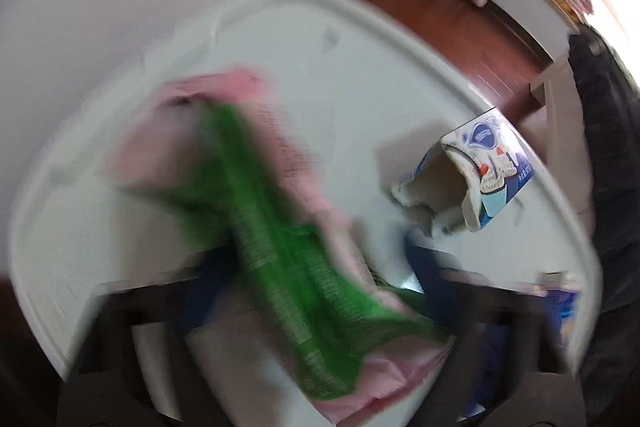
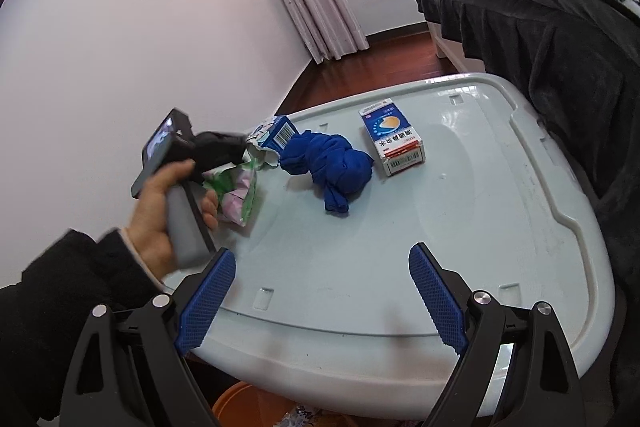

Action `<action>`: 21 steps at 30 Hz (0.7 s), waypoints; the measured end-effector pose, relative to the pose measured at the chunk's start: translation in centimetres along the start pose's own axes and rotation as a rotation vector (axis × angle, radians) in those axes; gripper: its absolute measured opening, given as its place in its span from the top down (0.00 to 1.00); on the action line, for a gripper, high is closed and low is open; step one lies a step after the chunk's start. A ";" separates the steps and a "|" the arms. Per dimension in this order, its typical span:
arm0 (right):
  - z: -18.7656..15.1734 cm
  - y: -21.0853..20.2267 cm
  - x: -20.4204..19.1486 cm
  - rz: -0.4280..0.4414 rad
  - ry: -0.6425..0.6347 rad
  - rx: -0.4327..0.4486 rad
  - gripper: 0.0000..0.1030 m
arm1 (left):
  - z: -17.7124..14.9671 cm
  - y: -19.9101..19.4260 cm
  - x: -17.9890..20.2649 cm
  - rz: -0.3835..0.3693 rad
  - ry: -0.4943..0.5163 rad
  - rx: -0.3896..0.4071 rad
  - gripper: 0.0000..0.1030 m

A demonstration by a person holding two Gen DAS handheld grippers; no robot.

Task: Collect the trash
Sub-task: 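Grasp the green-pink snack bag with the left tool, then grasp the blue cloth with the right tool while the left tool holds the bag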

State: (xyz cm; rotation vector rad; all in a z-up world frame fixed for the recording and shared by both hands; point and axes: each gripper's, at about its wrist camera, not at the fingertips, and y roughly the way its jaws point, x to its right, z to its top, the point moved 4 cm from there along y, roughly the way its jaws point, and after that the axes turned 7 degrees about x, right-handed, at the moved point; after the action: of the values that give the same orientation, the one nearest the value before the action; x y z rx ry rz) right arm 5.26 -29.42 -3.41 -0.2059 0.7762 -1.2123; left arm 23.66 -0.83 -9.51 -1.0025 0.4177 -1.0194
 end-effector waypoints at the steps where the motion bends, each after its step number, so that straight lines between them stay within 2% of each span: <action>1: 0.0 0.0 -0.1 0.002 -0.005 -0.001 0.16 | -0.1 -0.1 0.1 -0.042 0.041 0.012 0.76; 4: -0.1 -0.3 -0.3 -0.009 -0.022 0.012 0.16 | -0.6 -1.1 -0.2 -0.111 0.107 0.013 0.85; 10: -0.4 0.1 0.0 -0.035 -0.002 0.000 0.16 | -4.0 -6.1 -1.4 -0.230 0.345 0.026 0.87; 14: -0.8 0.5 0.0 -0.071 -0.018 -0.015 0.16 | -6.7 -10.3 -3.8 -0.301 0.449 0.061 0.87; 21: -1.8 1.0 -0.4 -0.117 -0.064 -0.042 0.16 | -12.0 -17.2 -7.1 -0.330 0.628 0.170 0.87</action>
State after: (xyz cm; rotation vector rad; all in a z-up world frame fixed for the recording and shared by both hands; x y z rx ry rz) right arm 4.81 -28.25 -5.08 -0.3271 0.7421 -1.2942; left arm 2.93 -3.33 -2.10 -0.5898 0.6771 -1.6470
